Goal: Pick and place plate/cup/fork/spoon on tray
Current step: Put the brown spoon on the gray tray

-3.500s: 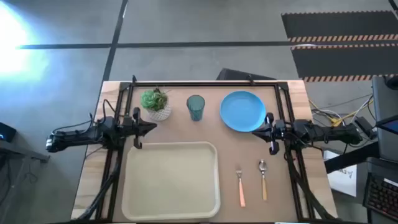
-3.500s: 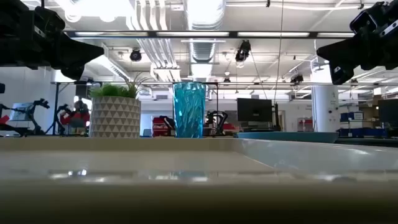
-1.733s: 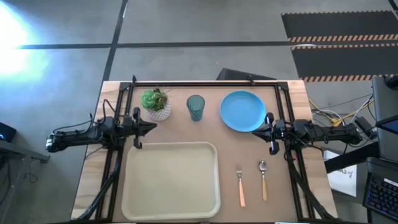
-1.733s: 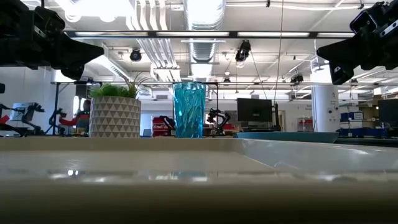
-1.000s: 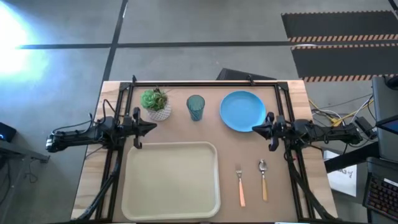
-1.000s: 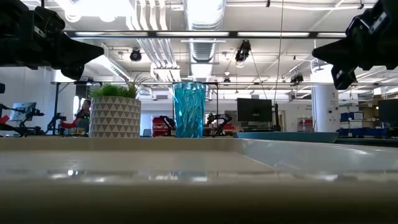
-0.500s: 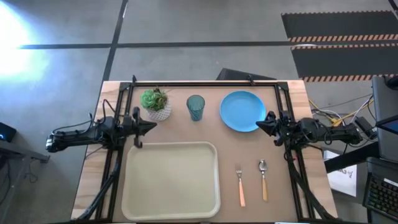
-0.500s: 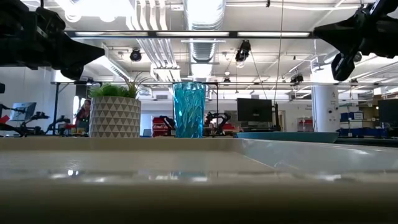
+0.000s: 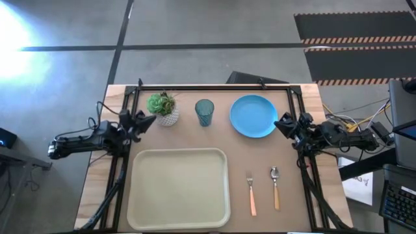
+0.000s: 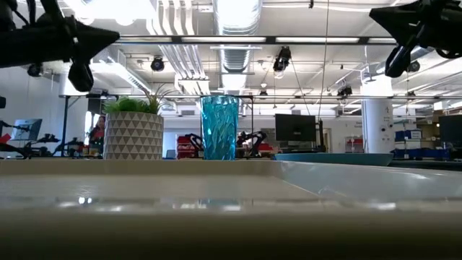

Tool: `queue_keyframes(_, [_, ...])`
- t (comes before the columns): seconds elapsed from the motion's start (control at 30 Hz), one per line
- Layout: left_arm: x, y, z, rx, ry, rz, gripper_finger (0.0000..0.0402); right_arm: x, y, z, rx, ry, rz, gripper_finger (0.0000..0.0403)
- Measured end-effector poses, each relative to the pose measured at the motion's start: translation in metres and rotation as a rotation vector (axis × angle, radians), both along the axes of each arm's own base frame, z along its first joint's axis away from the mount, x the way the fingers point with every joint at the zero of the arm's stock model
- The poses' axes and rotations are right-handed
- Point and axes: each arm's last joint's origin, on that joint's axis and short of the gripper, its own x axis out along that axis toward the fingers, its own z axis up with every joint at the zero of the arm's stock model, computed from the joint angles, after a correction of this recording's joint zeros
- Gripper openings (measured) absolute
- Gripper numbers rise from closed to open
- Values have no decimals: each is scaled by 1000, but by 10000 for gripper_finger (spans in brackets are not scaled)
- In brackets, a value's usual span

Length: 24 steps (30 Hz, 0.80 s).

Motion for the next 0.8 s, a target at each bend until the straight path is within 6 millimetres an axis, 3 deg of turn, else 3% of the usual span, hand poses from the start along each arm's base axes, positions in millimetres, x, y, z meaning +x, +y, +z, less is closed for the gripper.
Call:
queue_keyframes(0.23, [-10, -1, 22, 178, -187, 75, 0, 0, 1, 1, -1, -10, 20, 9])
queue_keyframes(0.43, [-14, -2, 33, 279, -185, 119, 0, -6, 1, 20, -25, -103, 30, 9])
queue_keyframes(0.53, [-13, -2, 33, 274, -178, 119, 0, -11, 1, 47, -114, -143, 7, 9])
queue_keyframes(0.67, [-17, -2, 39, 278, -239, 137, 0, -20, 4, 102, -319, -204, 33, 9])
queue_keyframes(0.8, [-23, -3, 47, 325, -315, 156, 0, -21, 7, 160, -445, -78, 94, 12])
